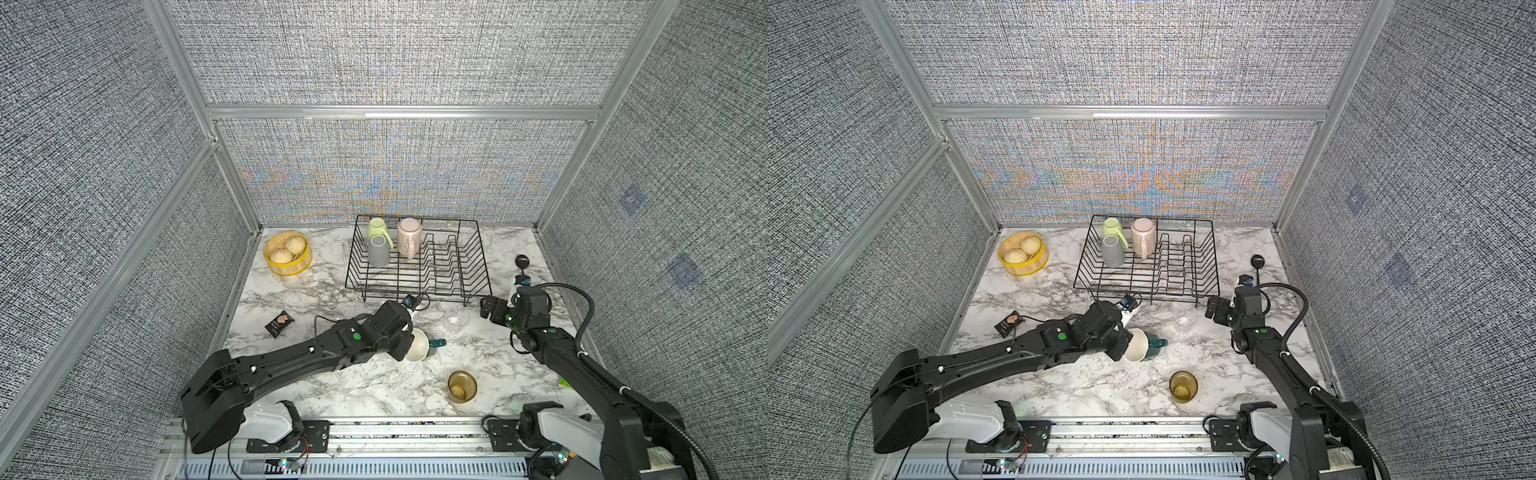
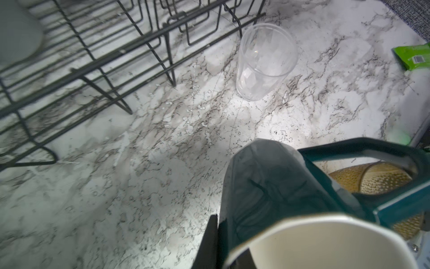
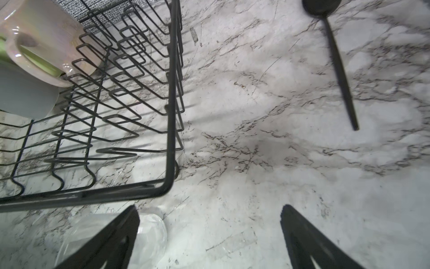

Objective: Load cups into a dish rack
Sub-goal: Pick up the cup from the bottom-center of the table, then place the cup upside down at the dish rack.

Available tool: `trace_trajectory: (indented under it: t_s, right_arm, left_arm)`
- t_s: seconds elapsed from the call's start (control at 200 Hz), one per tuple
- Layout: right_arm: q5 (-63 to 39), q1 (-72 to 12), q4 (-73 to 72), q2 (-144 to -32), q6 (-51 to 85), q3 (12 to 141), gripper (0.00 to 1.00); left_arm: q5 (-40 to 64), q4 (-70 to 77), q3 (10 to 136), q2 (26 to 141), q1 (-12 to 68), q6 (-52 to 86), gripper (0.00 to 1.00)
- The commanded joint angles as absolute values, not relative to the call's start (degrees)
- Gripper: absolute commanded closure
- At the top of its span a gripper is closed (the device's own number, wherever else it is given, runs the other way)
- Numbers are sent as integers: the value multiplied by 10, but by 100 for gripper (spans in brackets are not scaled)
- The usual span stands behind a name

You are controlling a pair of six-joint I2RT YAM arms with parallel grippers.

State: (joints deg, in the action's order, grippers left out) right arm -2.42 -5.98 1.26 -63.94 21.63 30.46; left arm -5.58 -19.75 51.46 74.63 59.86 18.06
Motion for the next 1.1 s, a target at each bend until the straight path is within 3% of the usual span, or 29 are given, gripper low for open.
trace_trajectory:
  t_s: [0.0, 0.19, 0.335, 0.48, 0.695, 0.895, 1.091]
  right_arm:
    - [-82, -66, 14, -641, 213, 326, 8]
    - [-126, -99, 33, -624, 230, 362, 9]
    - [-181, -131, 70, -621, 212, 410, 9]
    - [-281, -171, 68, -626, 189, 449, 10]
    - [-333, -288, 7, -601, 56, 440, 8]
    - [-494, -322, -131, -565, -37, 363, 2]
    - [-534, -341, -158, -558, -109, 339, 1]
  left_arm:
    - [-121, -209, 509, 698, 597, 190, 100]
    - [-186, -218, 505, 607, 586, 172, 100]
    - [-168, -182, 492, 568, 535, 167, 100]
    - [-69, -161, 485, 547, 467, 188, 100]
    - [99, -162, 505, 541, 400, 221, 100]
    - [229, -170, 520, 560, 351, 274, 100]
    - [415, -98, 502, 582, 338, 317, 100]
